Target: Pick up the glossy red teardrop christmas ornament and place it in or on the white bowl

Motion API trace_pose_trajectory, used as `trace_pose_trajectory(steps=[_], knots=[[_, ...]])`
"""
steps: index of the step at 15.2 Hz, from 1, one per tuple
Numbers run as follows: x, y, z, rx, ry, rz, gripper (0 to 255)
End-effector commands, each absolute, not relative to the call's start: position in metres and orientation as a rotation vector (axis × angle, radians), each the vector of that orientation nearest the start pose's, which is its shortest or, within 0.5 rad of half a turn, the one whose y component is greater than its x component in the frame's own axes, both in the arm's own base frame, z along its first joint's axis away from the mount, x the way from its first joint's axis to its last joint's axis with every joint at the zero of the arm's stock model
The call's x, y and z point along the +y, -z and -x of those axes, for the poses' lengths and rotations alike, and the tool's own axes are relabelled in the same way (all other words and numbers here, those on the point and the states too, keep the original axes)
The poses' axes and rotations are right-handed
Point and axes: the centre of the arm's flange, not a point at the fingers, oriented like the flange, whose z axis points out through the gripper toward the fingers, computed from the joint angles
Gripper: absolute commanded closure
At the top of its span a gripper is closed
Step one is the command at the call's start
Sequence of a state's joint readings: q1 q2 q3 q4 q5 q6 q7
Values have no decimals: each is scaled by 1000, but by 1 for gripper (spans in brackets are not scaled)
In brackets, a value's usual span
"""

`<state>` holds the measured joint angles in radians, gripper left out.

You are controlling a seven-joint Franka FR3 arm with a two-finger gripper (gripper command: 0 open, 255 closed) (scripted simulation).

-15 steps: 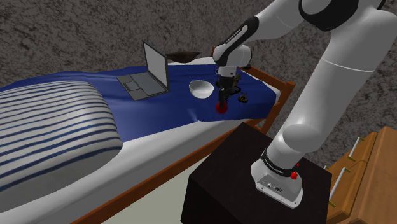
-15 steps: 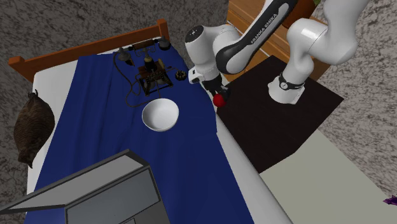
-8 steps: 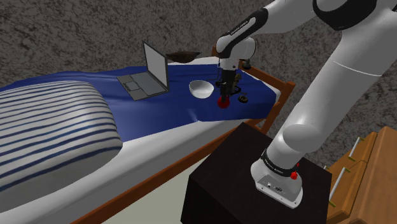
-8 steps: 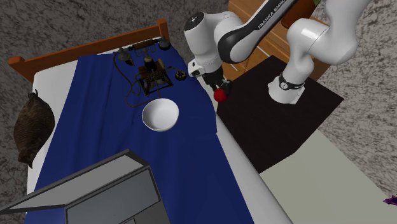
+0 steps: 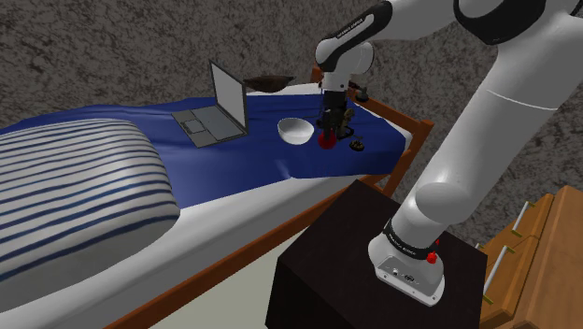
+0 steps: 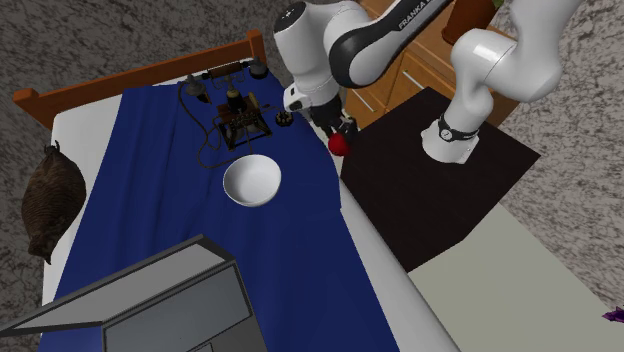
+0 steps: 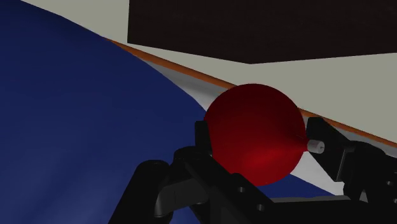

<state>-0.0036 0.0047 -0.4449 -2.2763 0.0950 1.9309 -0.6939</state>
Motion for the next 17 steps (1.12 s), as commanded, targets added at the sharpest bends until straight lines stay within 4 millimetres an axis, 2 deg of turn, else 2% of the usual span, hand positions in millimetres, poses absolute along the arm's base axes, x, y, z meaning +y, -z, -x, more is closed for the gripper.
trace_pose_trajectory(steps=[1, 17], knots=[[-212, -331, -454, -281, -362, 2849, 255], [-314, -335, -639, -281, -362, 2849, 255]])
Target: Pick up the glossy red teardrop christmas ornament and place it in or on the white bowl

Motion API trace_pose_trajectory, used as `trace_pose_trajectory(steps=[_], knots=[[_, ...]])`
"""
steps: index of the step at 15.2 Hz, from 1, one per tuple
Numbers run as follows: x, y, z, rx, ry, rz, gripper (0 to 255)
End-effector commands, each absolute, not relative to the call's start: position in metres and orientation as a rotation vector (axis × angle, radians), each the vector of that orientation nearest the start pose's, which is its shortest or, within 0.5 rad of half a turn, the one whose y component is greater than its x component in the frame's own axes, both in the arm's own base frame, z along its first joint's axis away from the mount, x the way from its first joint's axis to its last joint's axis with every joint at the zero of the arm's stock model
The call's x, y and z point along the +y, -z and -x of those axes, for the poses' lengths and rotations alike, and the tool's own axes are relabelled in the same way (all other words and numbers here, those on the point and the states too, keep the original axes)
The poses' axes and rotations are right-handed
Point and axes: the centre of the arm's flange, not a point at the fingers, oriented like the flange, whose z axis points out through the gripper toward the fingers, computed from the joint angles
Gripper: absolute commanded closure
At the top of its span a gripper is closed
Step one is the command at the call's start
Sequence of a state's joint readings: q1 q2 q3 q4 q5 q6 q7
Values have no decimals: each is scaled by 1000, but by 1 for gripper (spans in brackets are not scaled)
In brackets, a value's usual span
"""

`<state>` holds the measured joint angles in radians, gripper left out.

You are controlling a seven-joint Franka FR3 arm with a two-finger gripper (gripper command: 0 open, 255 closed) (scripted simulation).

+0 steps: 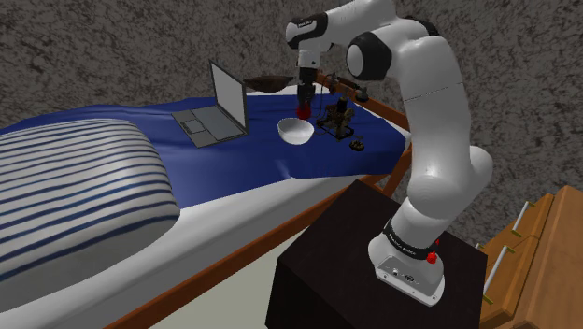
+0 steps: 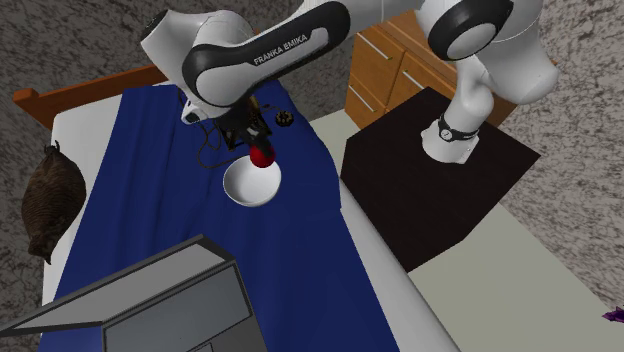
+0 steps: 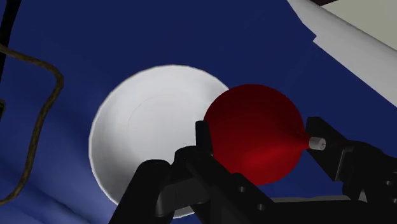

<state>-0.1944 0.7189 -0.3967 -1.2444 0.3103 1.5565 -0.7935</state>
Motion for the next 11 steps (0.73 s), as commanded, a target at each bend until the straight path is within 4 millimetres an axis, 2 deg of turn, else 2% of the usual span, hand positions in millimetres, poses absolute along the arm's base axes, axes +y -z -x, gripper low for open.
trace_pose_trajectory(steps=[1, 3, 11], knots=[[-320, -335, -651, -281, -362, 2849, 255], [-330, -335, -668, -281, -362, 2849, 255], [-330, -293, -668, -281, -362, 2849, 255]])
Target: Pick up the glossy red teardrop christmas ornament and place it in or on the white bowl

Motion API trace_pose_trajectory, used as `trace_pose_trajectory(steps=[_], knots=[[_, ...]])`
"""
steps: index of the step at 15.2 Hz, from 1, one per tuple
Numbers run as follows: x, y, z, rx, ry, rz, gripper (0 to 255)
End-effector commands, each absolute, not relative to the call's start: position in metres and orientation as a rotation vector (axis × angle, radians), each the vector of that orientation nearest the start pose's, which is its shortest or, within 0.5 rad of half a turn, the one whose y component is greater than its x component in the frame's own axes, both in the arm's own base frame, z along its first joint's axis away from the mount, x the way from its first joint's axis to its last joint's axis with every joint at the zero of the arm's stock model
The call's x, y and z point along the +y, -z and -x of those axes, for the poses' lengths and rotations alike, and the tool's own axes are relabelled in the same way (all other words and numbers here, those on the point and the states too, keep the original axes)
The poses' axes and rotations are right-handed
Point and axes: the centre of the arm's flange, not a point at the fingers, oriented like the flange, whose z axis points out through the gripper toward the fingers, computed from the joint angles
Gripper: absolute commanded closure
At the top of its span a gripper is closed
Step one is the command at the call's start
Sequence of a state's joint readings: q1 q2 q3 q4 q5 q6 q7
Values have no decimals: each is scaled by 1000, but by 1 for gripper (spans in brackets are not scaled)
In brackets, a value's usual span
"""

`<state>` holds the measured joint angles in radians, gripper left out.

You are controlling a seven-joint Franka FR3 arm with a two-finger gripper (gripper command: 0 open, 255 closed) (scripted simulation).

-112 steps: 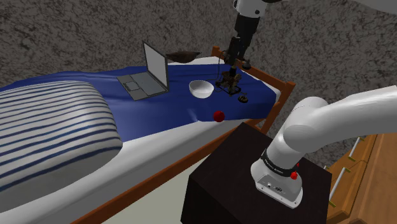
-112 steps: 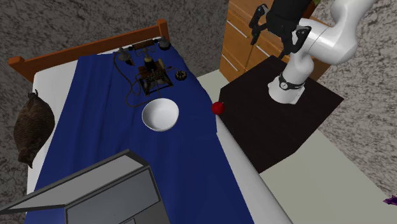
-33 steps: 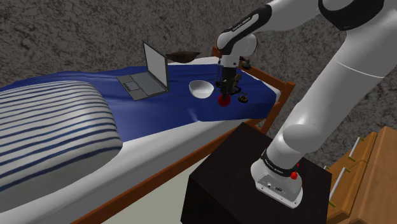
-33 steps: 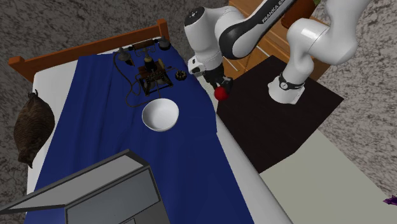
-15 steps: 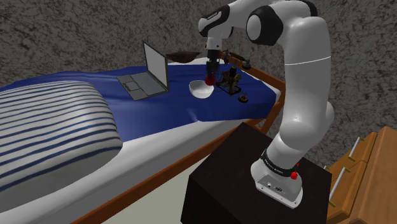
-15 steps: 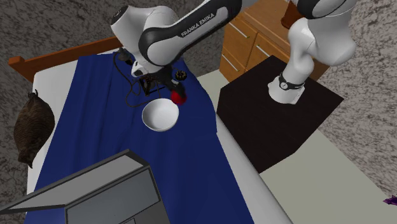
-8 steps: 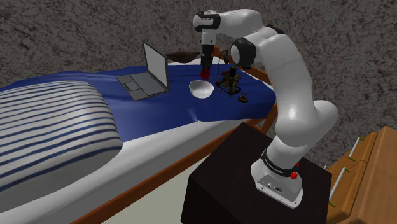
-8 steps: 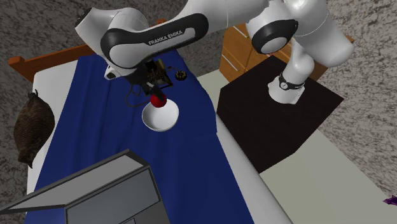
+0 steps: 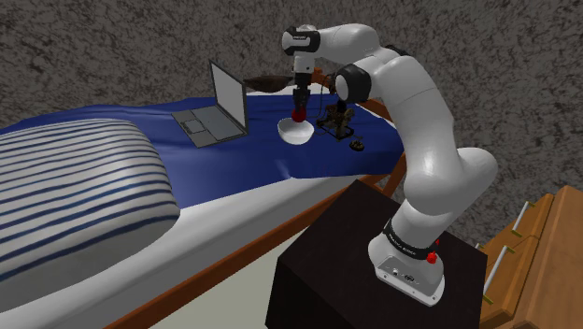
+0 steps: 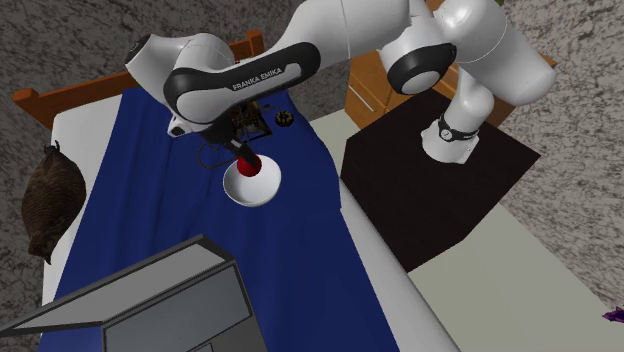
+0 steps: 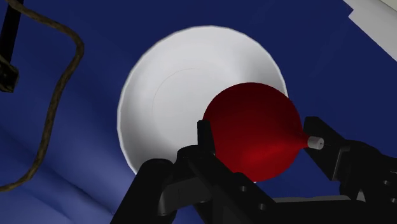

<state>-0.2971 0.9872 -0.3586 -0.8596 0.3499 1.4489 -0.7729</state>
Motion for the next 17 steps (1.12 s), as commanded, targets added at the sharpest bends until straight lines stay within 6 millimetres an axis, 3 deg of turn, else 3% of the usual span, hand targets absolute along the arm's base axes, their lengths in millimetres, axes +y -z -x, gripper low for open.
trace_pose_trajectory(steps=[1, 6, 14, 15, 17], knots=[[-330, -288, -668, -281, -362, 2849, 255], [-330, -261, -668, -281, -362, 2849, 255], [-330, -261, -668, -281, -362, 2849, 255], [-330, -261, -668, -281, -362, 2849, 0], [-330, -261, -668, -281, -362, 2849, 0]])
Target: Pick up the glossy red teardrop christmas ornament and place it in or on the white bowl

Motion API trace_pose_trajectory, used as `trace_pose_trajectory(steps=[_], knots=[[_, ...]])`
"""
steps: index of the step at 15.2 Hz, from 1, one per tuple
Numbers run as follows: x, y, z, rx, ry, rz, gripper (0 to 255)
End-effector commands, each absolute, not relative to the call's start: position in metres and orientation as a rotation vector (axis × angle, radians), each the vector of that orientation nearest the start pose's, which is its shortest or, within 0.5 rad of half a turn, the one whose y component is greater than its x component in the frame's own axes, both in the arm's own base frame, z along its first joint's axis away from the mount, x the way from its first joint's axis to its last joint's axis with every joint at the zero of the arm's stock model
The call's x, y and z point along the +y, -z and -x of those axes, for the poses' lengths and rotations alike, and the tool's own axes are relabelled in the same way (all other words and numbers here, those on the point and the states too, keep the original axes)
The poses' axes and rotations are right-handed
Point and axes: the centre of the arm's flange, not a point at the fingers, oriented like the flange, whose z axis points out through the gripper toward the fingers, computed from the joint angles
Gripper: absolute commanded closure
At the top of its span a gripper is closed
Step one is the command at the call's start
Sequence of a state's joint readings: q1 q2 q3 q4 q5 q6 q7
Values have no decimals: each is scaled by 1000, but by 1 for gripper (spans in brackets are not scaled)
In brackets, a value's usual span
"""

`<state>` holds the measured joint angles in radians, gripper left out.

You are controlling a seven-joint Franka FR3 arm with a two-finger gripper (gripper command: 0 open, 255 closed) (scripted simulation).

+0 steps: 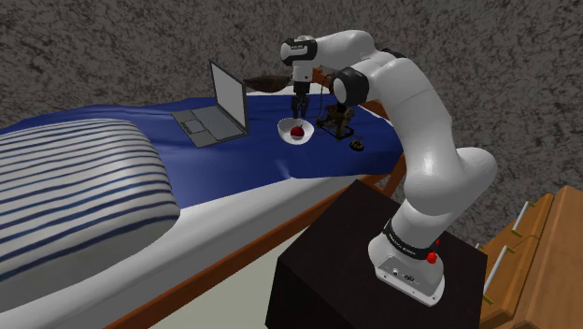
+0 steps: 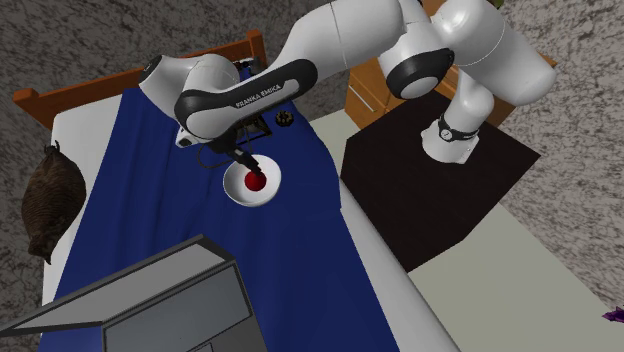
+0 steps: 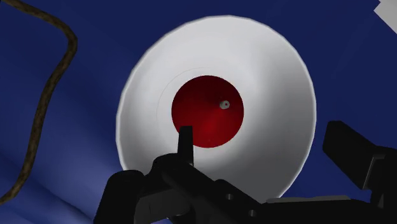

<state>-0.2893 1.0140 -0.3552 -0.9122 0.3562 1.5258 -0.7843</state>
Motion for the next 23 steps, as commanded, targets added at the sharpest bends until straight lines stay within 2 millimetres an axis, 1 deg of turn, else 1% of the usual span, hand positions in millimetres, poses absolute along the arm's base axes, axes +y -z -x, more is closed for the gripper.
trace_pose_trajectory(steps=[1, 3, 6, 15, 21, 23], knots=[[-330, -261, -668, -281, -362, 2849, 0], [-330, -261, -668, -281, -362, 2849, 0], [-339, -298, -678, -281, -362, 2849, 0], [-339, -297, -678, -281, -362, 2849, 0], [-341, -225, -658, -355, -367, 2894, 0], [-339, -215, -655, -355, -367, 2894, 0]])
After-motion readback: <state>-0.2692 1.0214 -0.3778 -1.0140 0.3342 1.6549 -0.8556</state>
